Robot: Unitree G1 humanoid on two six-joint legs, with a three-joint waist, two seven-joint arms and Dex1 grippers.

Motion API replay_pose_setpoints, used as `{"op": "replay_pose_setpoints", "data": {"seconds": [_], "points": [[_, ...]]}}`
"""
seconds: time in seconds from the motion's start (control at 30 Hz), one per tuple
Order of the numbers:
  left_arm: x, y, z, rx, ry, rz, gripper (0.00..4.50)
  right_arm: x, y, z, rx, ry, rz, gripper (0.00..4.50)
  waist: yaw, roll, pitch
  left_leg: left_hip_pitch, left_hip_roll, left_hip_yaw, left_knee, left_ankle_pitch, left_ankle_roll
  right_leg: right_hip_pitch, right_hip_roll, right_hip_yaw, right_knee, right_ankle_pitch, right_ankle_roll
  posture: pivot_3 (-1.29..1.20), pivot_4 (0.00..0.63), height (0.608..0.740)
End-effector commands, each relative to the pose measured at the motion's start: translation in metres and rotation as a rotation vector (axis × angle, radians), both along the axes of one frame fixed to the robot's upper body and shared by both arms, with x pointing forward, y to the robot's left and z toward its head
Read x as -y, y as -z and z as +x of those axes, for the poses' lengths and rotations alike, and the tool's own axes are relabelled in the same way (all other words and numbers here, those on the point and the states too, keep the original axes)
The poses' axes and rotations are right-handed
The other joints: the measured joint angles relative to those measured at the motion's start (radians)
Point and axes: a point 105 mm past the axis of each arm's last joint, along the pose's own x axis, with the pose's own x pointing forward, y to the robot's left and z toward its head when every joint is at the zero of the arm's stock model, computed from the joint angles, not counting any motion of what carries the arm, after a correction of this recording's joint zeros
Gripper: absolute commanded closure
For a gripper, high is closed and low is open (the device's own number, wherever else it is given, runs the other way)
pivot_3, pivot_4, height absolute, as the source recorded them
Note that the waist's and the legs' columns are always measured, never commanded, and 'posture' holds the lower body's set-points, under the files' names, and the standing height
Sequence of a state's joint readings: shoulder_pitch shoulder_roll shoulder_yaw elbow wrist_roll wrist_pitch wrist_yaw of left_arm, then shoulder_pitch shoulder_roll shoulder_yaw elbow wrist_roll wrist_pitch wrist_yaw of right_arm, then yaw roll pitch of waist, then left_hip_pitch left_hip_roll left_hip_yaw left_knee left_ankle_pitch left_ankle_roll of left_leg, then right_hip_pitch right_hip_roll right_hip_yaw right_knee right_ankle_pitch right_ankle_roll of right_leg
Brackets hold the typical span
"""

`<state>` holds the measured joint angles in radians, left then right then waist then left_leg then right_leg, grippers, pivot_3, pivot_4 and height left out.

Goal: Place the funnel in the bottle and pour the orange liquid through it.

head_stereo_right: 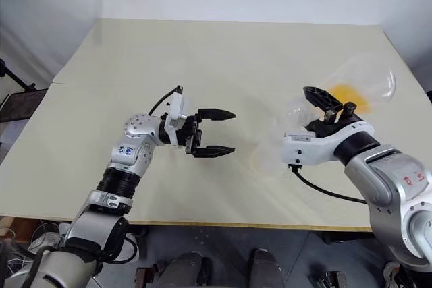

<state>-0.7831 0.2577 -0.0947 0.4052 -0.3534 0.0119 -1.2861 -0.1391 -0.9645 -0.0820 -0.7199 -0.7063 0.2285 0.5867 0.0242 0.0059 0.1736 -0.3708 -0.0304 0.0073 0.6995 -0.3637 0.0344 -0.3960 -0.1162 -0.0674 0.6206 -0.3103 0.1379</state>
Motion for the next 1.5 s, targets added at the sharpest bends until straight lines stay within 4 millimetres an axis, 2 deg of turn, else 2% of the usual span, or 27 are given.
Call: {"op": "replay_pose_setpoints", "data": {"seconds": [0.03,1.5], "points": [[-0.0015,-0.0191,-0.0046,0.078,0.037,-0.027,0.0,0.0013,-0.0129,-0.0041,0.064,0.004,-0.02,2.02,0.0,0.0,0.0,0.0,0.0,0.0,0.0,0.0,0.0,0.0,0.0,0.0,0.0,0.0,0.0,0.0,0.15,0.74],[-0.0009,-0.0196,-0.0053,0.076,0.045,-0.041,0.0,-0.0001,-0.0128,-0.0025,0.074,-0.017,-0.104,2.02,0.0,0.0,0.0,0.0,0.0,0.0,0.0,0.0,0.0,0.0,0.0,0.0,0.0,0.0,0.0,0.0,0.15,0.74]]}}
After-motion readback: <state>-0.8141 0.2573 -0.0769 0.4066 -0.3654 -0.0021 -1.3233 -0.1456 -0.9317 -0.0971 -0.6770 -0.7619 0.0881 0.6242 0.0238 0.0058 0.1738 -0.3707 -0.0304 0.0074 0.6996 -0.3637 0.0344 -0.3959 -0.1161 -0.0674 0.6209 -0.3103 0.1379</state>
